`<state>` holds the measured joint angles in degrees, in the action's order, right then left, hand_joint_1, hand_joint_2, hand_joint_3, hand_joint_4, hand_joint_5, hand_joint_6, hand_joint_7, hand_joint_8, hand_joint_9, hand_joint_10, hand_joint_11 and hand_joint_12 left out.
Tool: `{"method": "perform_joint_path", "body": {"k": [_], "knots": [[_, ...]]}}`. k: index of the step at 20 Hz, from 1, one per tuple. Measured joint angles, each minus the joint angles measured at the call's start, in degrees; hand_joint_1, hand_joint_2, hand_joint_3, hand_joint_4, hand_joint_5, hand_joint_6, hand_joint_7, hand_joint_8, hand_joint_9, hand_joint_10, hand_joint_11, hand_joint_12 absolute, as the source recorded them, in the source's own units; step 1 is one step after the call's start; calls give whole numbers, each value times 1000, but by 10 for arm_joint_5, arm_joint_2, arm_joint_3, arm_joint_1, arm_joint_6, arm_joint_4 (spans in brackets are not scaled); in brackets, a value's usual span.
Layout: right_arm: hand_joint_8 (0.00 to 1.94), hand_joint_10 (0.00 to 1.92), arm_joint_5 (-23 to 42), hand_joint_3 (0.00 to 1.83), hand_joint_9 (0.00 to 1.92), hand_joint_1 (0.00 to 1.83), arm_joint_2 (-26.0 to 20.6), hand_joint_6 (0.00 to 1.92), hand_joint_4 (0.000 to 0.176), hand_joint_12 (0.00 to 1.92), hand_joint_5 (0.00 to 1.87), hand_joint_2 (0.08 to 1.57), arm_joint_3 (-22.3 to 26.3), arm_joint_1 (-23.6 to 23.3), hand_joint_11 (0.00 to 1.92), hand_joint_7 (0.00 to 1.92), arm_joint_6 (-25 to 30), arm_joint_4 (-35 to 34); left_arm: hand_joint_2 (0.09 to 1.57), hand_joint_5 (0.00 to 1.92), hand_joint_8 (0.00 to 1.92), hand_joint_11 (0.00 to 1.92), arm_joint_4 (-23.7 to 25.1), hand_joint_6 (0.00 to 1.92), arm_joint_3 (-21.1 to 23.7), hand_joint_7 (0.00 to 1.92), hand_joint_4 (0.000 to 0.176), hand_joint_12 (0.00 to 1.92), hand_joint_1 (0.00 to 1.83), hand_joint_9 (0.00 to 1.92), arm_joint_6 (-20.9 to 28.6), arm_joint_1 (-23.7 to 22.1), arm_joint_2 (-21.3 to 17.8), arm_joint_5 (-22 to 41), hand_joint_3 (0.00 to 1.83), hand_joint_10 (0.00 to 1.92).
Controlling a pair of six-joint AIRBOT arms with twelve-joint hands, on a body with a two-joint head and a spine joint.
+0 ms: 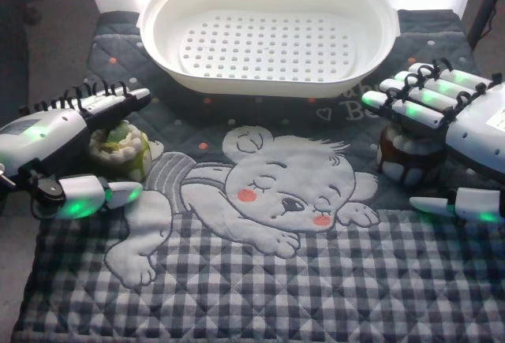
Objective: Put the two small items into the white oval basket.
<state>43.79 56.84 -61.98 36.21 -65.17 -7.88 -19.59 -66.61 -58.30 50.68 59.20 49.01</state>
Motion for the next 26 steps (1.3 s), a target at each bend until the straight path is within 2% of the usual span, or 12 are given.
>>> {"method": "perform_joint_path", "body": {"k": [1,2,3,4,5,8,14,15,19,21,24,26], "knots": [[42,88,0,0,284,747,2,31,0,973,130,1228,-2,0,0,254,0,-1,1164,381,16,48,0,16,-1,312,0,1511,1145,244,0,0,0,-2,0,617],[86,200,0,5,464,778,2,60,0,1392,237,1255,-2,0,0,418,0,-2,1163,477,45,181,0,29,-1,414,0,1752,1216,282,2,-2,0,0,0,1069],[1229,1104,1,2,543,1031,2,1341,0,1800,391,1330,-2,0,342,648,0,-2,1232,658,1174,405,1,123,-1,630,0,1848,1287,446,3,-3,0,2,4,1423],[1544,1606,8,3,616,1067,2,1633,0,1897,402,1365,-2,0,627,662,0,-2,1275,648,1488,560,1,1146,-1,654,0,1906,1157,534,4,-3,0,8,14,1608],[1620,1858,9,0,791,1092,1,1644,0,1916,471,1353,-2,-2,909,684,1,-4,1292,599,1499,579,3,1407,0,611,0,1918,1263,638,7,-3,0,11,8,1719],[1756,1920,2,15,944,1052,1,1740,0,1921,458,1385,-2,-2,1100,612,4,-3,1321,627,1632,665,10,1519,10,588,15,1921,1110,569,4,-2,-1,19,4,1912],[1654,1921,16,5,715,1080,-23,1664,17,1921,554,1347,24,-2,796,626,2,11,1344,582,1719,519,43,1570,40,582,5,1921,1092,519,2,-1,-27,42,4,1921],[1636,1921,27,2,711,1087,-30,1642,12,1921,557,1340,28,-2,778,648,2,19,1342,567,1669,515,51,1607,44,600,17,1921,1087,514,2,-9,-34,50,2,1914],[1559,1858,80,0,928,1124,-44,1620,0,1921,519,1324,17,-2,1036,742,2,12,1340,552,1716,763,73,1543,19,636,0,1921,1104,664,2,-74,-28,84,2,1921],[1455,1661,76,0,793,1276,-42,1625,0,1921,523,1351,0,-19,936,718,2,-15,1337,536,1635,822,73,1585,-16,660,0,1921,1100,713,2,-128,0,51,0,1845],[1621,1914,67,0,1018,1128,-14,1647,0,1921,508,1415,-33,-91,1073,739,0,-7,1313,597,1600,836,123,1513,-49,677,0,1921,1119,764,3,-209,15,-4,0,1839],[1562,1724,47,0,768,1271,19,1664,0,1921,490,1392,-61,-133,934,683,0,7,1286,556,1521,742,128,1530,-77,635,0,1905,1293,733,3,-248,36,-36,3,1639]]}}
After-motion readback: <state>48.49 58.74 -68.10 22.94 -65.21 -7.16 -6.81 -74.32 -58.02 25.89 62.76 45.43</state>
